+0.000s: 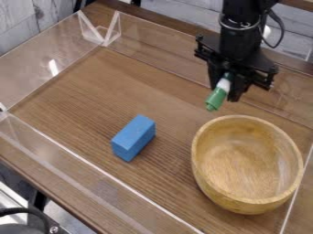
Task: Remove the green marker from inside the brown bowl and put it on the table
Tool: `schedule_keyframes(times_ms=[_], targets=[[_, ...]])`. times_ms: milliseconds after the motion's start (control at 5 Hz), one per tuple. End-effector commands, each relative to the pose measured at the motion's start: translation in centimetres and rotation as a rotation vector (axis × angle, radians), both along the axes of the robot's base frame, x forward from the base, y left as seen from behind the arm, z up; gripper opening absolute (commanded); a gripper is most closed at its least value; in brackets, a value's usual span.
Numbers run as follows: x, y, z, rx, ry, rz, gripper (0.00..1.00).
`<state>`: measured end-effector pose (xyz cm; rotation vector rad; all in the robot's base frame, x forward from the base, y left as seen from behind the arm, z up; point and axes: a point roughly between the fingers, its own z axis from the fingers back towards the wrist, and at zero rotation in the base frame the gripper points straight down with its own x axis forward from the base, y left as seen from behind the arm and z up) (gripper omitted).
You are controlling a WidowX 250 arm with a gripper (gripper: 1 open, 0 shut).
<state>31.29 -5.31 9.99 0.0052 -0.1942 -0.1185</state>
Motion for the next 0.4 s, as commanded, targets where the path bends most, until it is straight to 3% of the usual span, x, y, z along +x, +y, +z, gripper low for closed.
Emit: schedule_keyframes(times_ms=[0, 200], targets=[[1.25, -0.19, 2.51, -0.004, -0.094, -0.007, 0.0], [1.36, -0.24, 2.53, 0.002, -0.101, -0.009, 0.0]])
